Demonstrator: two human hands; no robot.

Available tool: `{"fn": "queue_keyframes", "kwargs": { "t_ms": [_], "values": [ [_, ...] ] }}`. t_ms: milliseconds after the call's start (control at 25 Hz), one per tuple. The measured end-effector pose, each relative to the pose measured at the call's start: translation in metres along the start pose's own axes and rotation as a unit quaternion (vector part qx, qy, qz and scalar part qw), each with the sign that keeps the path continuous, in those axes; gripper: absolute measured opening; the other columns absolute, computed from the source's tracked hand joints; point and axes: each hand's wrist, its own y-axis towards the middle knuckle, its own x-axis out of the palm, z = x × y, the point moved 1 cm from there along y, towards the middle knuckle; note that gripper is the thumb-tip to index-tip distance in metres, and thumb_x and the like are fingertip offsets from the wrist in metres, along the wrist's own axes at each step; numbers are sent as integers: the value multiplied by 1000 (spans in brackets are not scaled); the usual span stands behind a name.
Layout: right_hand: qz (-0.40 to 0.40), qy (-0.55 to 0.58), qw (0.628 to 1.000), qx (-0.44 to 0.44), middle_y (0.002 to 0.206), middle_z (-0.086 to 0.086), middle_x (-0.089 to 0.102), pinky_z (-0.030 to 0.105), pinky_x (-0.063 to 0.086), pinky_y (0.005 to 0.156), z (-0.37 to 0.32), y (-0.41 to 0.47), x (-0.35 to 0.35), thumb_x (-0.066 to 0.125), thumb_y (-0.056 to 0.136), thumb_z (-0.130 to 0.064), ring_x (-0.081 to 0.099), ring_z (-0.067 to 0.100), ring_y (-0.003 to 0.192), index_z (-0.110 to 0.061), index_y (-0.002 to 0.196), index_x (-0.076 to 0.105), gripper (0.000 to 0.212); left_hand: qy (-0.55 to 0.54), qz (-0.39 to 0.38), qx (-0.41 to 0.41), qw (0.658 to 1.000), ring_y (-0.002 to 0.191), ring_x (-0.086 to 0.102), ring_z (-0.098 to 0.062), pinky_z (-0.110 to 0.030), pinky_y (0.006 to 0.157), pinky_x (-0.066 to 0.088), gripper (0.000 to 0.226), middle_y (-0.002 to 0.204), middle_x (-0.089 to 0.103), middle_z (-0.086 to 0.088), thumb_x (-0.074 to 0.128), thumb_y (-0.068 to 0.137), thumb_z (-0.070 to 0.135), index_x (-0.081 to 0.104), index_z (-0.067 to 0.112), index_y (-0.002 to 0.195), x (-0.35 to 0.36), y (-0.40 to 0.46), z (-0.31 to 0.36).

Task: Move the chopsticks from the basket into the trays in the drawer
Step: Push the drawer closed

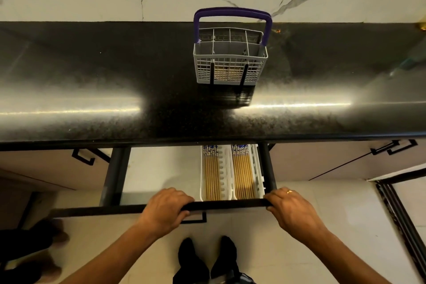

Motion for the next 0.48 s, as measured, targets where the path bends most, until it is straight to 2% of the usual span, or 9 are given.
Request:
{"fn": "queue_keyframes", "kwargs": {
  "t_ms": [80, 200, 280, 320, 400, 480],
  "values": [
    [-4, 1, 1000, 17, 130, -5, 61, 27, 46, 101, 6, 23, -4, 49, 101, -38, 55, 14, 119, -26, 136, 54, 37, 15, 23, -13, 1000, 105, 61, -9, -27, 98, 44, 33, 113, 70, 13, 63, 91, 38, 65, 31, 123, -5, 21, -9],
    [23, -2, 999, 44, 130, -1, 61, 32, 48, 99, 13, 51, -4, 53, 99, -36, 56, 19, 117, -23, 136, 55, 38, 41, 43, -18, 998, 103, 58, -14, -34, 97, 49, 33, 108, 70, 7, 70, 86, 36, 68, 27, 117, -20, 50, -15],
    [89, -28, 994, 63, 127, 6, 61, 39, 49, 98, 16, 68, -8, 66, 91, -34, 58, 28, 118, -17, 134, 56, 48, 101, 87, -17, 991, 107, 57, -22, -41, 96, 51, 53, 111, 66, -2, 85, 69, 37, 68, 22, 117, -28, 65, -26],
    [122, -41, 989, 76, 128, 11, 60, 45, 48, 99, 20, 77, -10, 75, 83, -34, 57, 34, 120, -12, 135, 56, 59, 126, 108, -29, 986, 117, 54, -28, -44, 103, 47, 70, 122, 61, -7, 88, 62, 37, 64, 18, 125, -34, 73, -32],
    [158, -65, 981, 96, 140, 18, 52, 52, 36, 108, 28, 97, -18, 83, 73, -34, 46, 41, 134, -9, 142, 48, 82, 162, 117, -52, 978, 143, 34, -37, -49, 119, 27, 95, 152, 41, -16, 86, 65, 37, 44, 14, 148, -46, 89, -43],
    [154, -92, 980, 89, 151, 17, 44, 51, 20, 114, 33, 118, -27, 83, 73, -34, 37, 37, 143, -10, 147, 41, 88, 193, 108, -55, 974, 153, 6, -34, -48, 123, 8, 98, 165, 16, -14, 75, 80, 30, 16, 20, 158, -53, 105, -50]
  ]
}}
